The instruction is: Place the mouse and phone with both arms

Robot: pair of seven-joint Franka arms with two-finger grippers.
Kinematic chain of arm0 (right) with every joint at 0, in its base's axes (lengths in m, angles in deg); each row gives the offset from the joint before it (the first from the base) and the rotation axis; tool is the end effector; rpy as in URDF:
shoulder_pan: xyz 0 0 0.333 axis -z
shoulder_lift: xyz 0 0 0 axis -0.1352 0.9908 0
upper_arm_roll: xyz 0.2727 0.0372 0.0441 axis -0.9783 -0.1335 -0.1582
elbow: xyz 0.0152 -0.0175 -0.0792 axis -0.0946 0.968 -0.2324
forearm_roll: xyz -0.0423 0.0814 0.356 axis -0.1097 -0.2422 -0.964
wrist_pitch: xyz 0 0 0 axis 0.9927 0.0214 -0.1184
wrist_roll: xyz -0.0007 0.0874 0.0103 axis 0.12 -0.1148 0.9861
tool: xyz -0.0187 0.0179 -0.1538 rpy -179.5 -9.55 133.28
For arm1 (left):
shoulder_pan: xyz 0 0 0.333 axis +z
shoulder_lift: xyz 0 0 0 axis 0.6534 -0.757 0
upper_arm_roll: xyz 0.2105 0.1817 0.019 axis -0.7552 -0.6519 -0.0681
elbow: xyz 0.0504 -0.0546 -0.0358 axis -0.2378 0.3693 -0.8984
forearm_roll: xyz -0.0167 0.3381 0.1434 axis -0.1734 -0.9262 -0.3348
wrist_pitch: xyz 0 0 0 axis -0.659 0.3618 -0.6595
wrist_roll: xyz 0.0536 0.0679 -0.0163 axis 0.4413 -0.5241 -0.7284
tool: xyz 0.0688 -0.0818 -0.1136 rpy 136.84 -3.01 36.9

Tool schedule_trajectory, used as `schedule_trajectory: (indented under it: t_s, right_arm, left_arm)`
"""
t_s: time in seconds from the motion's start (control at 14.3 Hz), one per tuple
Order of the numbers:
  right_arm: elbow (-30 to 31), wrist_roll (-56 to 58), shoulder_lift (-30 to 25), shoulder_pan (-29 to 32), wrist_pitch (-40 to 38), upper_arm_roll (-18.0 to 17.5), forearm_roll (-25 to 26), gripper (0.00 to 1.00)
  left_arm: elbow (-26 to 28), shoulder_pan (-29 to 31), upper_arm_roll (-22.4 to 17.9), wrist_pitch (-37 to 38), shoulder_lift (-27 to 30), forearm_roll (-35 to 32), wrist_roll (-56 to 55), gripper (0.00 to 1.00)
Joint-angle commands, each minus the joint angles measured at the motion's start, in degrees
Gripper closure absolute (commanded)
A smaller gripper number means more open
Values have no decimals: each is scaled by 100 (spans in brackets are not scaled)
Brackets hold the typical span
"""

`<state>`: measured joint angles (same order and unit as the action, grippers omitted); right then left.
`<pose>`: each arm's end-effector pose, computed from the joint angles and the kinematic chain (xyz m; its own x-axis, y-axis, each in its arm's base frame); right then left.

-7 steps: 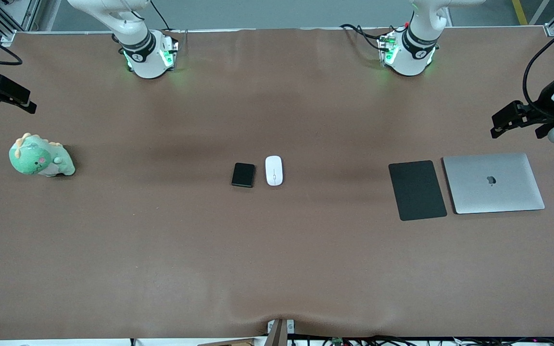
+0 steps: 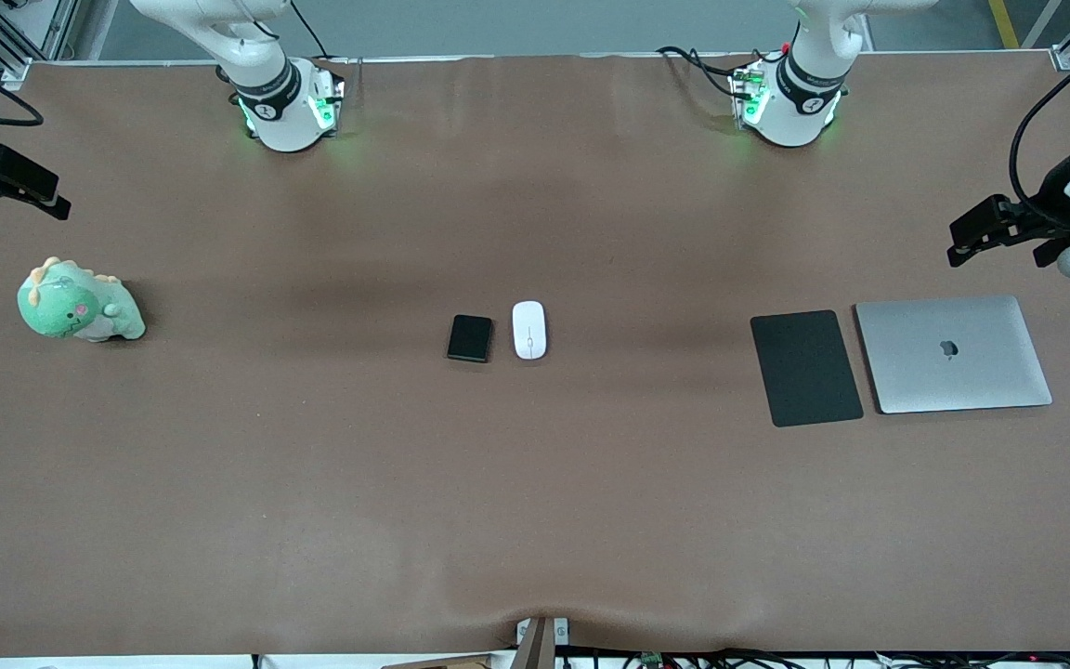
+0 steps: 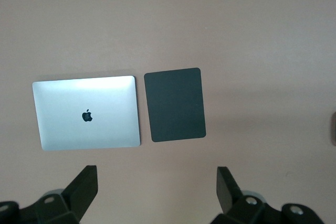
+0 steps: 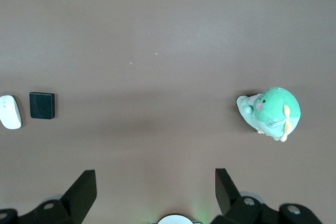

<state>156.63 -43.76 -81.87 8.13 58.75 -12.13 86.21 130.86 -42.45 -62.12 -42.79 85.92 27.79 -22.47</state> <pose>0.5013 -0.0127 0.5801 0.9971 -0.0505 -0.0576 -0.0517 -0.9985 -0.0193 0.5336 -0.0344 0.5390 0.9992 -0.0245 0.0308 -0.0244 -0.9997 -0.0027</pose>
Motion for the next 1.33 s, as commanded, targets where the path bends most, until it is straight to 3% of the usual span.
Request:
schedule_trajectory:
  t_s: [0.0,0.49,0.63,0.91,1.26]
  right_arm:
    - [-126,65,53,43,-70,1,12,0]
    - [-126,30,132,34,-78,1,56,0]
    - [-126,65,141,43,-78,1,56,0]
    - [-83,83,167,200,-87,1,47,0]
    - [-91,74,272,219,-87,-8,30,0]
  left_arm:
    - [-37,24,19,63,-8,93,-64,0]
    - [-46,-63,124,152,-165,189,-336,0]
    - [-55,-352,378,-137,-297,252,-1026,0]
    - [-369,-1274,950,-349,-841,199,-2820,0]
    - [-1144,-2900,933,-595,-1651,-73,-4684,0]
